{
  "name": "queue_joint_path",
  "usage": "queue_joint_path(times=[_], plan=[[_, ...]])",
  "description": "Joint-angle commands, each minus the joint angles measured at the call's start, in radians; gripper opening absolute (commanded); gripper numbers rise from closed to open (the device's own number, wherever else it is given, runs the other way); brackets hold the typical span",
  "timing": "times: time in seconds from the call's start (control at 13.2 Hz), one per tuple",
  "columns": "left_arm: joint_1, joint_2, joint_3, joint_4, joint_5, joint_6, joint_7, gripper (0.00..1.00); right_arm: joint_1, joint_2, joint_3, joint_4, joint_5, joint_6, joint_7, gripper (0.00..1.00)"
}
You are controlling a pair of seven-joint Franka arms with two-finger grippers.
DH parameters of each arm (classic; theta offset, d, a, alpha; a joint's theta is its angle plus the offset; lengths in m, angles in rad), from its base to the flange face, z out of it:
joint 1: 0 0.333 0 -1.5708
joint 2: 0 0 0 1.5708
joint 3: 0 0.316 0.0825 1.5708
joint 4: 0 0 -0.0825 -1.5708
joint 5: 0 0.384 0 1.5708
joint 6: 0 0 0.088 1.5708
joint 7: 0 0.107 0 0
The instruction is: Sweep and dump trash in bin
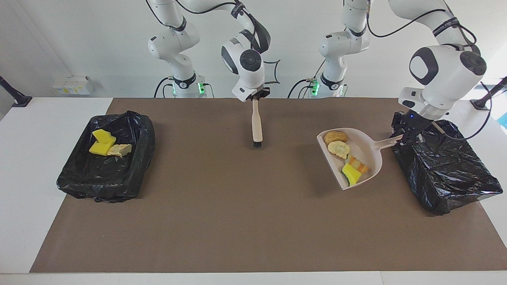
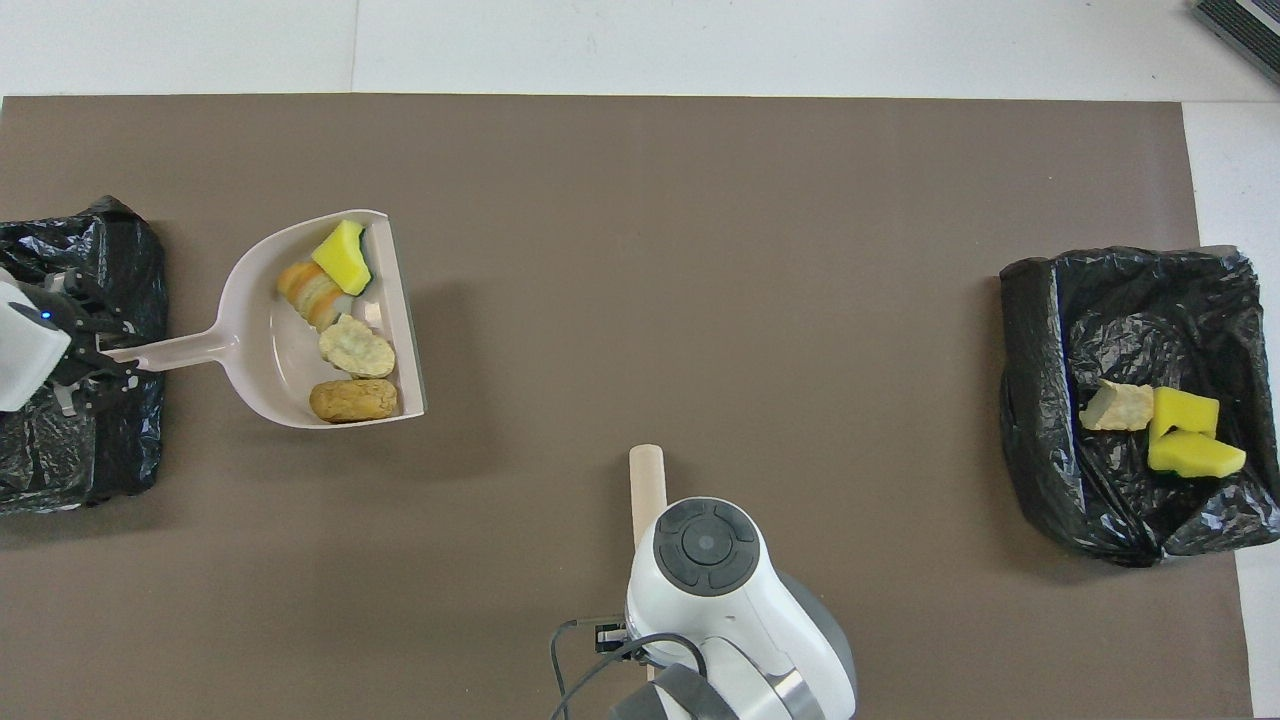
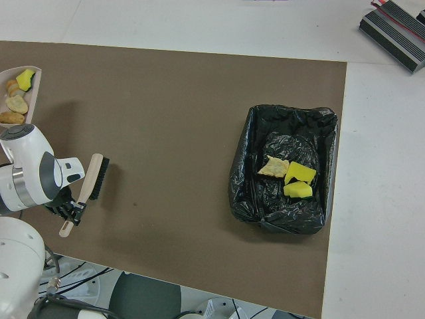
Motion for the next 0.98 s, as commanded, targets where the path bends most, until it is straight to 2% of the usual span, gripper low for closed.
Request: queue_joint_path(times=[0.0, 0.45, 0.53, 0.61, 0.68, 0.76, 0.91], plan=[[0.118, 0.056, -0.011, 0.096, -0.043, -0.058, 0.132, 0.0, -0.003, 0.021, -0.003, -0.003, 0.021, 0.066, -0.012, 0.0], [0.363, 0.076, -0.007, 0.172, -0.043, -0.093, 0.336, 0.0, 0.002, 0.05, -0.002, -0.003, 0.019, 0.071, -0.031, 0.0], [0.385, 0.089, -0.005, 0.205, -0.034, -0.095, 0.358, 0.0, 0.002, 0.052, -0.002, -0.003, 0.019, 0.071, -0.031, 0.06], [0.402, 0.114, -0.004, 0.253, -0.003, -0.107, 0.364, 0.0, 0.002, 0.053, -0.003, -0.002, 0.019, 0.07, -0.031, 0.34], [0.414, 0.143, -0.004, 0.308, 0.041, -0.133, 0.364, 0.0, 0.002, 0.056, -0.003, 0.001, 0.016, 0.068, -0.029, 0.78], [0.423, 0.171, -0.004, 0.352, 0.069, -0.142, 0.364, 0.0, 0.002, 0.056, -0.003, 0.004, 0.004, 0.067, -0.031, 1.0], [0.422, 0.215, -0.004, 0.431, 0.148, -0.138, 0.364, 0.0, -0.01, 0.071, -0.006, 0.02, -0.001, 0.067, -0.069, 1.0]])
